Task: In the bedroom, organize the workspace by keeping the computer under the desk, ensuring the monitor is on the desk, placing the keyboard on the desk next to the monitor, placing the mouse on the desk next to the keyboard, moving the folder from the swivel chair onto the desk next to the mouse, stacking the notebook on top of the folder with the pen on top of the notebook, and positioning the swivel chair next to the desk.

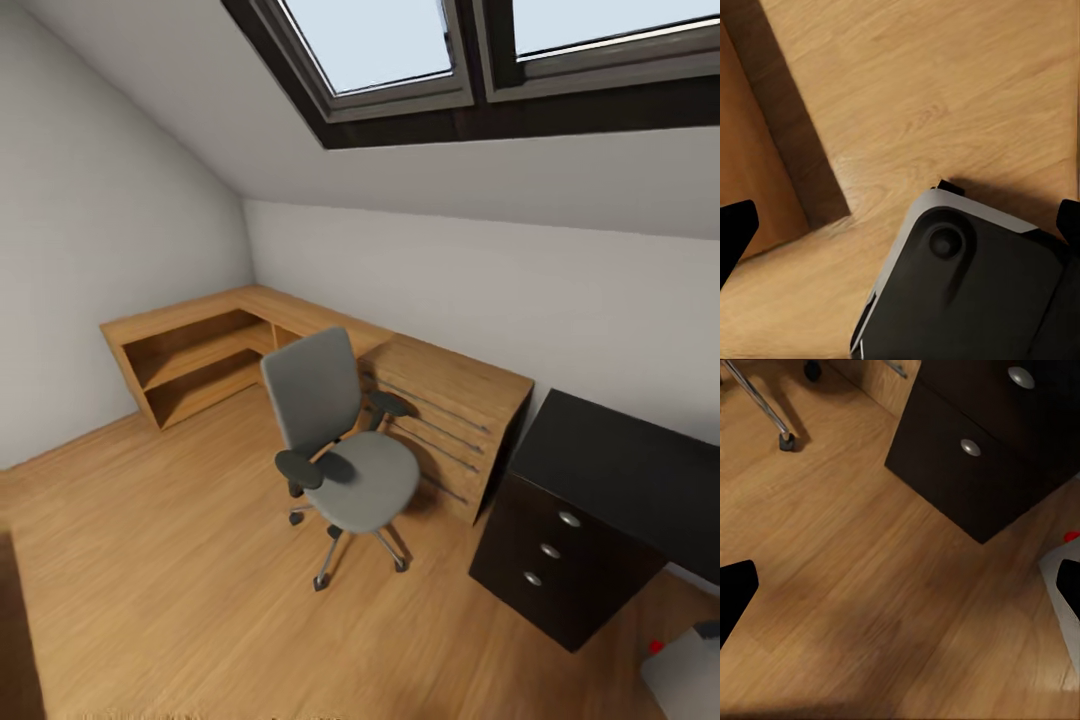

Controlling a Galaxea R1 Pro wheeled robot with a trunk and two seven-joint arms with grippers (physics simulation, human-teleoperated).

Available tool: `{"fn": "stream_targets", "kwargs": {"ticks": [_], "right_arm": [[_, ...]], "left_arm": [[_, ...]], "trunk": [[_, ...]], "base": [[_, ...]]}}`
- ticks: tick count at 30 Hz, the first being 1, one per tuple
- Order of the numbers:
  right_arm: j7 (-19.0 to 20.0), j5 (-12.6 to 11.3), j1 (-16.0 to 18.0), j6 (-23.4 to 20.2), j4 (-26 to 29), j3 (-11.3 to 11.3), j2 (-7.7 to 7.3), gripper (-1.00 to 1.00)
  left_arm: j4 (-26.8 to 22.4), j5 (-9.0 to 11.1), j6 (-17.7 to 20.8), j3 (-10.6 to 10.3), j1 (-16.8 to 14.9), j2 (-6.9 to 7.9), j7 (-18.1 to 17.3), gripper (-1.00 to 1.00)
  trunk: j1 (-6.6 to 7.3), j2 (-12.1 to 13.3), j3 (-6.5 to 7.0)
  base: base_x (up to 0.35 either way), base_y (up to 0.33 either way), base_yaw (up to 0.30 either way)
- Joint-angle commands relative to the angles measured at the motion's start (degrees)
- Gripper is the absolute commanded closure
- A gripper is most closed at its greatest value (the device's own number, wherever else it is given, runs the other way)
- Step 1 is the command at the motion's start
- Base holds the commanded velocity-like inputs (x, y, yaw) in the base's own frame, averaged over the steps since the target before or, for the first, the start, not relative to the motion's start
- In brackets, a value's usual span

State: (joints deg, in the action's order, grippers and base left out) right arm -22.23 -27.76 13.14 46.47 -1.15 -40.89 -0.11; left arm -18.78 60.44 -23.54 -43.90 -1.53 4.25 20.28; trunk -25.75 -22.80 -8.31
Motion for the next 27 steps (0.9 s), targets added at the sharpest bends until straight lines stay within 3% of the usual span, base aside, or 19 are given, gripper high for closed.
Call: {"fn": "stream_targets", "kwargs": {"ticks": [1,11,27], "right_arm": [[-0.3,-0.2,0.0,0.1,-0.1,-0.5,0.02,-1.0],[-0.3,-0.2,0.0,0.1,-0.1,-0.5,0.02,-1.0],[-0.3,-0.2,0.0,0.1,-0.1,-0.4,-0.03,-1.0]], "left_arm": [[-0.1,0.3,-0.2,-0.5,-0.1,0.06,0.5,-1.0],[-0.1,0.3,-0.2,-0.5,-0.1,0.06,0.5,-1.0],[0.3,0.3,-0.2,-0.5,-0.1,0.12,0.5,-1.0]], "trunk": [[-0.03,-0.1,-0.15],[-0.03,-0.1,-0.49],[-0.03,-0.1,-1.04]], "base": [[0.0,-0.319,0.277],[0.0,-0.228,0.277],[0.0,-0.012,0.277]]}}
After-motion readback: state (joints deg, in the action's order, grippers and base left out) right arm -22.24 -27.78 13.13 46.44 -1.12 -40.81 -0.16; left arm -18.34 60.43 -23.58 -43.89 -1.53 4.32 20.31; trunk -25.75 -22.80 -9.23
